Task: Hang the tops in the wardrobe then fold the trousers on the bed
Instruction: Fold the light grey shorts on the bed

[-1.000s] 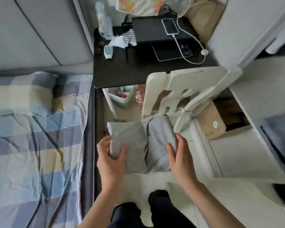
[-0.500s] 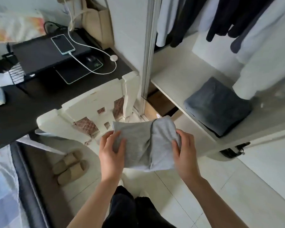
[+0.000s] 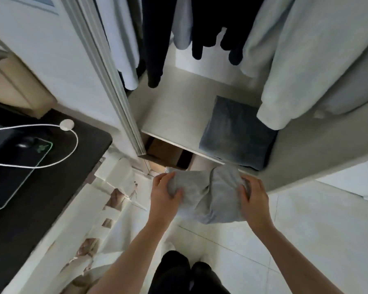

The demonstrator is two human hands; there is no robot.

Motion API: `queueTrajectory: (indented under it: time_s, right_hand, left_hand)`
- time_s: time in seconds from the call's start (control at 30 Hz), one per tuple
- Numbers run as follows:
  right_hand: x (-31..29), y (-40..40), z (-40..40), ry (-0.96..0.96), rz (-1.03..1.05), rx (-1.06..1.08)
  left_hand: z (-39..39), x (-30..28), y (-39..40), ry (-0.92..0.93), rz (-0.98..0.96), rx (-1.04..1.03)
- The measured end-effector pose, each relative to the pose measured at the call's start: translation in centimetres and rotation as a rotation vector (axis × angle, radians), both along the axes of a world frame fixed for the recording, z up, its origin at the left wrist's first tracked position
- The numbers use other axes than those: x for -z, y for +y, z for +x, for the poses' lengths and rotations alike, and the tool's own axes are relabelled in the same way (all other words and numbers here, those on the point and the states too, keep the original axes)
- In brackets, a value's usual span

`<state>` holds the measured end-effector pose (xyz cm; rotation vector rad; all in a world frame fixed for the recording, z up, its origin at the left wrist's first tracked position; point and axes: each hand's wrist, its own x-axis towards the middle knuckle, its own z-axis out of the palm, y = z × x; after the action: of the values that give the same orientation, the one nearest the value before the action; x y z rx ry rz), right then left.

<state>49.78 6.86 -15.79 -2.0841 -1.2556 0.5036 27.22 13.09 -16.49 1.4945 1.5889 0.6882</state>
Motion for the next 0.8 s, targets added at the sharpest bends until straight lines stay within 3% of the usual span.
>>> queueTrajectory:
  time_s: [0.27, 0.43, 0.5, 0.57, 0.63, 0.8]
  right_hand:
    - [3.5, 8.8, 7.9, -0.023, 0.136, 0.331]
    - [5.9, 15.2, 13.4, -0.093, 0.228, 0.556]
    - [7.7, 16.6, 14.9, -0.192, 0.190, 0.610]
    - [10.0, 17.0, 15.7, -0.246, -0.021, 0.513]
    - [11.5, 16.8, 15.4, -0.302, -0.210, 0.356]
    - [12.1, 15.3, 14.0, -0.602, -0.222, 0.083]
  left_hand:
    - [8.6, 1.9, 13.7, -0.090, 0.160, 0.254]
    - [15.5, 3.8, 21.4, -0.202, 0.271, 0.261]
    - [17.9, 6.1, 22.9, -0.107, 0.184, 0.299]
    - [20.1, 8.8, 22.8, 0.179, -0.098, 0.361]
    - [20.9, 10.2, 21.5, 0.461, -0.171, 0.435]
    - [18.9, 13.0, 20.5, 0.679, 0.525, 0.755]
